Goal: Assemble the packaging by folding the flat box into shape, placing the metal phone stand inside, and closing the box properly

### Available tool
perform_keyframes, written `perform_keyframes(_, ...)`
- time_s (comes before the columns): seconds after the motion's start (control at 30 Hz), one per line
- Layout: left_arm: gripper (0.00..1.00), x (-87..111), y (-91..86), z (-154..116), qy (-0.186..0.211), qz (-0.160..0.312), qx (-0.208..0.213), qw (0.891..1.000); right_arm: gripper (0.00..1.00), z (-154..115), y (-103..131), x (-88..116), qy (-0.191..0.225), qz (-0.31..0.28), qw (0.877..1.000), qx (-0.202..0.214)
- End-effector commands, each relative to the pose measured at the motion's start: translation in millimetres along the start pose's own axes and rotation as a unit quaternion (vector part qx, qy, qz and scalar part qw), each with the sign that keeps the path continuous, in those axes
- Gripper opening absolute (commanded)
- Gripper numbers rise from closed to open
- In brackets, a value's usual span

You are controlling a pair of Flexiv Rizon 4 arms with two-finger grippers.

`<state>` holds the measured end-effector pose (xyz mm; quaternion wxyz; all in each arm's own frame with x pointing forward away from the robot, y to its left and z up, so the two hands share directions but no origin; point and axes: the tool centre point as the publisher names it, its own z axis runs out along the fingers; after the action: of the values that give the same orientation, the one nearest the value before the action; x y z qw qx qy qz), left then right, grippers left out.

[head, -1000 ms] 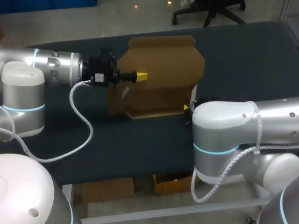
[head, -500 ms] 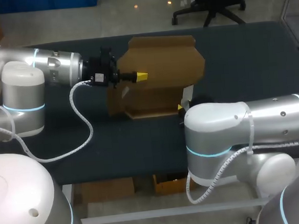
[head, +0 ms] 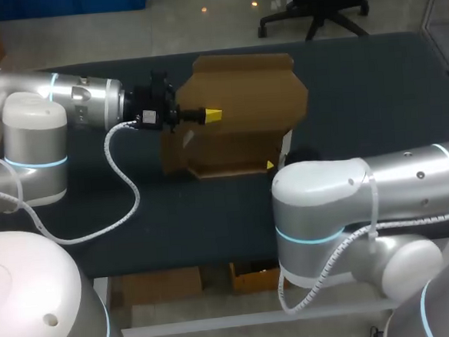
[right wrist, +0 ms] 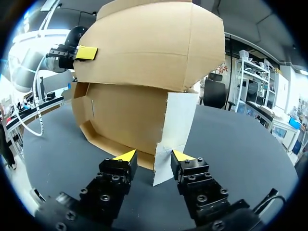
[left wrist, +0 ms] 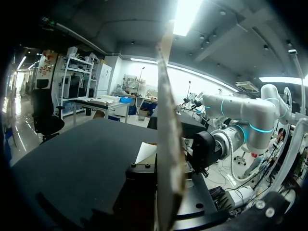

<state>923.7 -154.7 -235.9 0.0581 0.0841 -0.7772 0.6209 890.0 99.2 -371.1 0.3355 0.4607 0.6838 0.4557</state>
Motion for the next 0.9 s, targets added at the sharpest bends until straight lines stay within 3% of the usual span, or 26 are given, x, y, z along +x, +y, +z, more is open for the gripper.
perform_keyframes(0.03,0.0,0.2,2.0,1.3,-0.001,0.001,0.001,1.0,0.44,-8.9,-6.0,5.6,-0.017,-0.001,1.0,-0.006)
perform_keyframes(0.53,0.0,0.2,2.0,1.3,-0.001,0.001,0.001,1.0,0.46,-36.9,-14.9,-6.3,0.004,-0.012,1.0,-0.008)
perform_keyframes(0.9,0.0,0.2,2.0,1.3,-0.001,0.001,0.001,1.0,0.45,-49.3,-16.8,-26.7,0.054,-0.027,0.998,-0.012)
